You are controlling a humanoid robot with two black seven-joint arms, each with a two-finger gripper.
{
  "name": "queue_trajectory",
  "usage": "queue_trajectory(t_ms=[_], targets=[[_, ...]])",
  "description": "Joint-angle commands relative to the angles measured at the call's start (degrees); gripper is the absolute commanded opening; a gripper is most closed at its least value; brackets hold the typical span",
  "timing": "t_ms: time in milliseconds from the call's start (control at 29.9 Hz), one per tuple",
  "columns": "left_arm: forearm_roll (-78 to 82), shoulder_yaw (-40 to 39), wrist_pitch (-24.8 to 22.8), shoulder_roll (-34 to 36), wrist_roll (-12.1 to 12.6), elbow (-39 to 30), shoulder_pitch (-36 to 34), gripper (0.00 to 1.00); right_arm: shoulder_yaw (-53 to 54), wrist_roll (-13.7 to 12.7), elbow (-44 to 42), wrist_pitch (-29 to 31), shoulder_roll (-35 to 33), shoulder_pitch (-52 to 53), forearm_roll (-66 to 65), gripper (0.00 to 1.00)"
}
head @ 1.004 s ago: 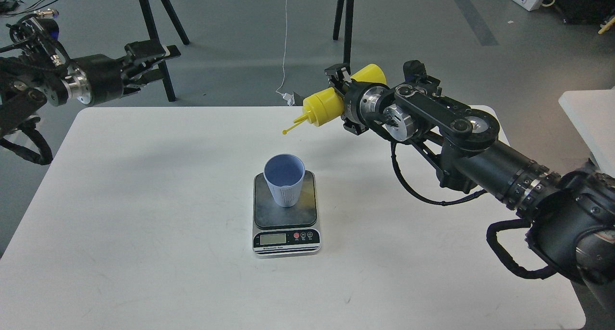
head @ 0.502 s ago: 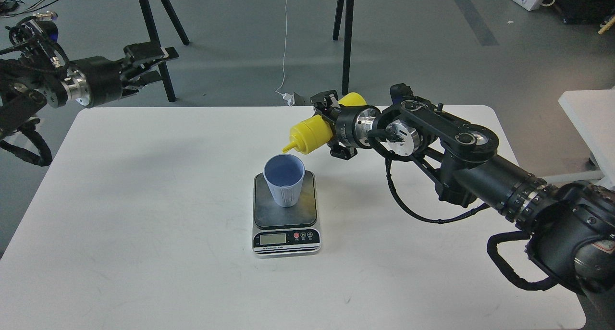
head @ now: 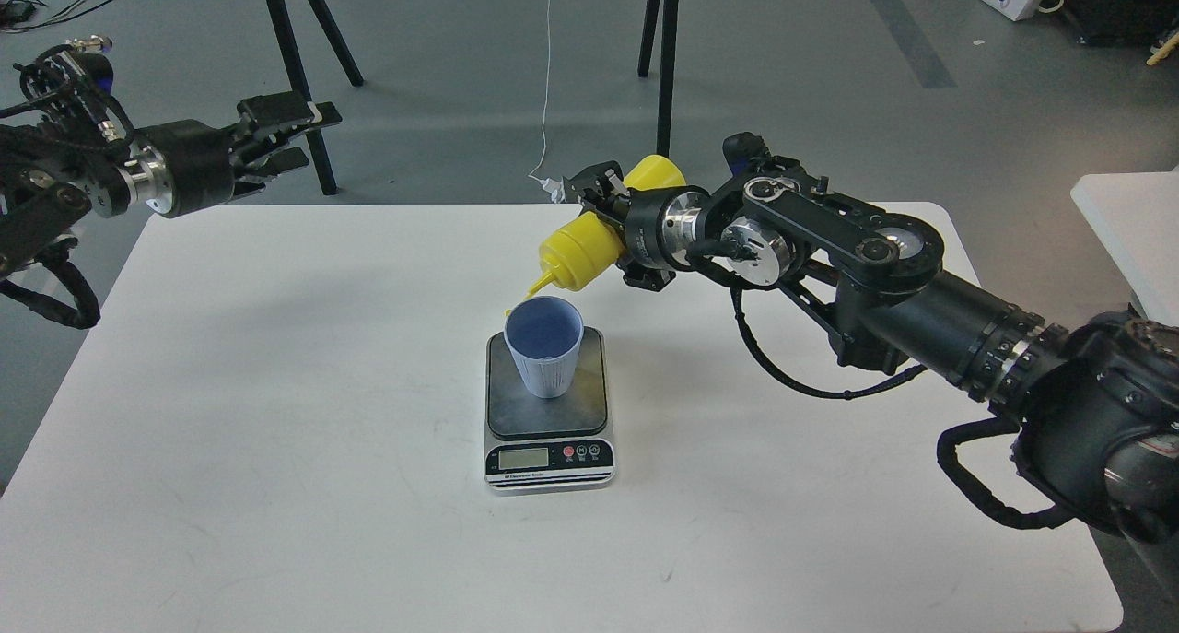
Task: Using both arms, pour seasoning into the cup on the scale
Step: 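Hold the bottle inverted above the cup to pour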
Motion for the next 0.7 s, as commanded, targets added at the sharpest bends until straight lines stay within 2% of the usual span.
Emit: queue_trajectory(t_ms=[0,669], targets=[[0.0,0.01,0.01,-0.02,-0.01,0.0,0.02,0.88,-1.57,0.13,-0.02,-0.02,0.0,1.27,-0.13,0.02],[0.0,-0.08,0.01,-0.02,-0.01,0.0,0.46,0.89,-6.15,0.22,1.39,0.07,0.0,3.3,-6.19,0.02]])
